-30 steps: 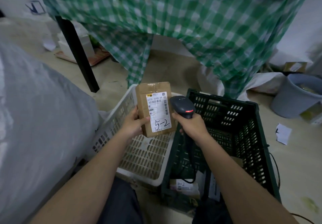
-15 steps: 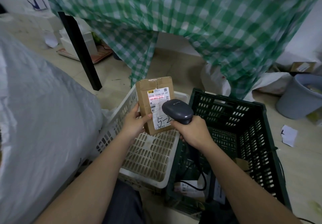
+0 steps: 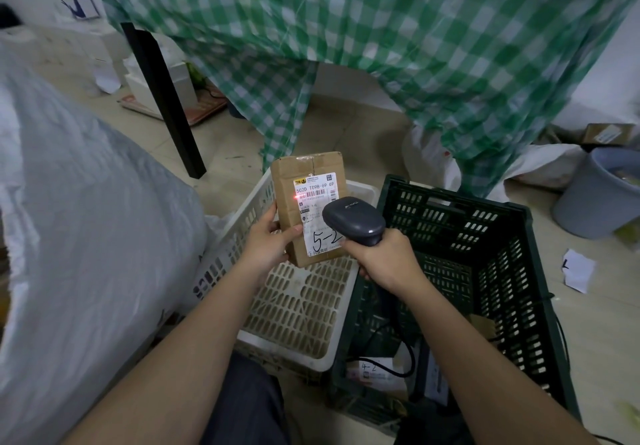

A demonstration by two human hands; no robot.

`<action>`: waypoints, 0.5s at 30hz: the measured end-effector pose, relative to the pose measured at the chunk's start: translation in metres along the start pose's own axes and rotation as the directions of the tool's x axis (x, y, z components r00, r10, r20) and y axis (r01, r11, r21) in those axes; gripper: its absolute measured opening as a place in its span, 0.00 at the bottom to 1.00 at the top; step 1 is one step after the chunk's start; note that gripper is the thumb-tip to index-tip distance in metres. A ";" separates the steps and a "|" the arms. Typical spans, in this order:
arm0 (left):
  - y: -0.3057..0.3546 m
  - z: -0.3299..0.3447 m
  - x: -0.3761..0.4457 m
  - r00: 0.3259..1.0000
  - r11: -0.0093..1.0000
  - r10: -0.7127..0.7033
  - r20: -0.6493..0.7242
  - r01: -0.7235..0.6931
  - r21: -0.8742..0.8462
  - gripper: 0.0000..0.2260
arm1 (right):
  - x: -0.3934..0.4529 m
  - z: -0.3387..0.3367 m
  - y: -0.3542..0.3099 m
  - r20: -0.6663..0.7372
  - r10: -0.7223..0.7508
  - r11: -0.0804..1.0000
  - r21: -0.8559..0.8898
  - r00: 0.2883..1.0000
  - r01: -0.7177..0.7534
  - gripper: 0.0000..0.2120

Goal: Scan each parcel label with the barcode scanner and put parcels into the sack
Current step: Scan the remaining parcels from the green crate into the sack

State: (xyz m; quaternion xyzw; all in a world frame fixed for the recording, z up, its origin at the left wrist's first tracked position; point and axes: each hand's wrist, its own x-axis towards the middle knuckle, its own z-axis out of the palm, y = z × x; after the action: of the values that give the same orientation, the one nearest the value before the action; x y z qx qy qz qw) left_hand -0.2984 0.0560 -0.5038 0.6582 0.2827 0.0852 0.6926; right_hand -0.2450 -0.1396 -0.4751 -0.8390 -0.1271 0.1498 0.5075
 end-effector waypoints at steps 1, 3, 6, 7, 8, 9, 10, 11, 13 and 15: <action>0.000 0.000 -0.001 1.000 1.000 0.003 -0.002 -0.003 0.001 0.29 | 0.000 0.000 0.001 -0.003 0.007 1.000 0.014 1.000 -0.007 0.15; 0.002 0.001 -0.005 1.000 1.000 0.015 -0.007 -0.015 0.002 0.29 | -0.001 0.000 0.000 -0.014 0.016 0.999 0.032 1.000 -0.015 0.15; 0.007 0.002 -0.015 0.999 0.999 0.046 -0.023 -0.046 -0.005 0.29 | -0.003 -0.003 -0.001 -0.046 0.013 0.997 0.080 0.999 -0.009 0.11; 0.009 0.002 -0.021 0.998 0.998 0.063 -0.024 -0.063 -0.003 0.29 | -0.003 -0.004 -0.001 -0.065 0.016 0.994 0.108 0.998 -0.009 0.10; 0.012 0.003 -0.027 0.996 0.996 0.084 -0.030 -0.084 0.003 0.29 | -0.005 -0.006 -0.001 -0.085 0.024 0.990 0.141 0.996 -0.012 0.08; 0.016 0.004 -0.034 0.994 0.995 0.104 -0.040 -0.103 0.011 0.29 | -0.008 -0.009 -0.001 -0.102 0.036 0.984 0.176 0.994 -0.018 0.07; 0.020 0.005 -0.041 0.991 0.992 0.122 -0.053 -0.121 0.025 0.29 | -0.012 -0.011 -0.003 -0.120 0.051 0.977 0.213 0.991 -0.024 0.07; 0.024 0.006 -0.049 0.989 0.990 0.138 -0.061 -0.136 0.035 0.30 | -0.017 -0.014 -0.006 -0.141 0.064 0.968 0.250 0.988 -0.027 0.06; 0.033 0.009 -0.066 0.983 0.984 0.175 -0.053 -0.173 0.036 0.30 | -0.030 -0.022 -0.018 -0.176 0.070 0.951 0.309 0.982 -0.013 0.05; 0.046 0.011 -0.087 0.977 0.978 0.210 -0.031 -0.210 0.004 0.30 | -0.042 -0.031 -0.034 -0.208 0.056 0.936 0.352 0.977 0.021 0.04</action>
State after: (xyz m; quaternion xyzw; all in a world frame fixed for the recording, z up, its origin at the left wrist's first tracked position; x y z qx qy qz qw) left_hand -0.3530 0.0094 -0.4358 0.6833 0.2225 0.1677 0.6749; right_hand -0.2744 -0.1644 -0.4260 -0.7468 -0.0354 0.0832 0.6589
